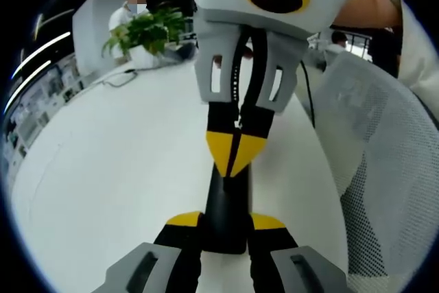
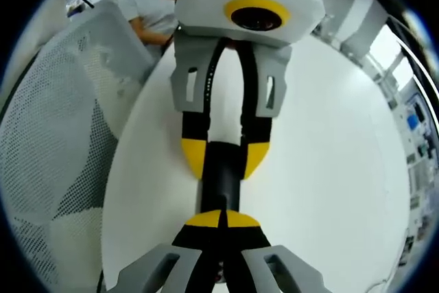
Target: Press the specified remote control buttons in sequence, fully releasing each button before pressing the next.
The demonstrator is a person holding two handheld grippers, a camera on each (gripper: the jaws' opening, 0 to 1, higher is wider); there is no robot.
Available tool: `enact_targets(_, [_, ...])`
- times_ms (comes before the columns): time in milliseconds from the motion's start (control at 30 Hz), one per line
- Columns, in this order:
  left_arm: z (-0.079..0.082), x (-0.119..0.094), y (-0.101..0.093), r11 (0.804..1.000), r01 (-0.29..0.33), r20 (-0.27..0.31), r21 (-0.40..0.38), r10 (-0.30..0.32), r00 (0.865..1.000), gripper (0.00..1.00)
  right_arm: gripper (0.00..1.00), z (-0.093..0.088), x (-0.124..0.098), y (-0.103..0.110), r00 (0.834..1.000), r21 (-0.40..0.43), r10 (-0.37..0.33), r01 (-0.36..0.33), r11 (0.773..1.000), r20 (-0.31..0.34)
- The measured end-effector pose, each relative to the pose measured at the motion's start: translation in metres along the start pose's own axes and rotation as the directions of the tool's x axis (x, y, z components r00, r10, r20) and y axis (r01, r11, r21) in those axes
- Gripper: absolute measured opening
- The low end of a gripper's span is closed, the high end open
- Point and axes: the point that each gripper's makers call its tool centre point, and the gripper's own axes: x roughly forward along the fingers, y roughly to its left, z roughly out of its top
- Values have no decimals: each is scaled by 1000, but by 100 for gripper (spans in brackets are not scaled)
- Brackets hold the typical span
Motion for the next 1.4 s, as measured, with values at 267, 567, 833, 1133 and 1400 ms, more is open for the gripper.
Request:
enact_targets(267, [-1,0,1,1000,1,-1,2,-1,1000,24,0,10,-8,-8,998,43,-18,16,999,60])
enact_targets(567, [0,0,0,1000,0,2,-1,0,1000,24,0,15,-5,-7,998,29,-8,6,1000,56])
enact_targets(833, [0,0,-1,1000,1,3,1,-1,1000,24,0,18,-1,-5,999,22,4,-5,1000,53])
enact_targets(1133, [0,-1,-1,1000,2,4,1,-2,1000,24,0,15,5,-2,999,14,21,-21,1000,33])
enact_targets(1400, [0,-1,0,1000,3,6,2,-3,1000,24,0,14,7,-1,999,1,26,-26,1000,21])
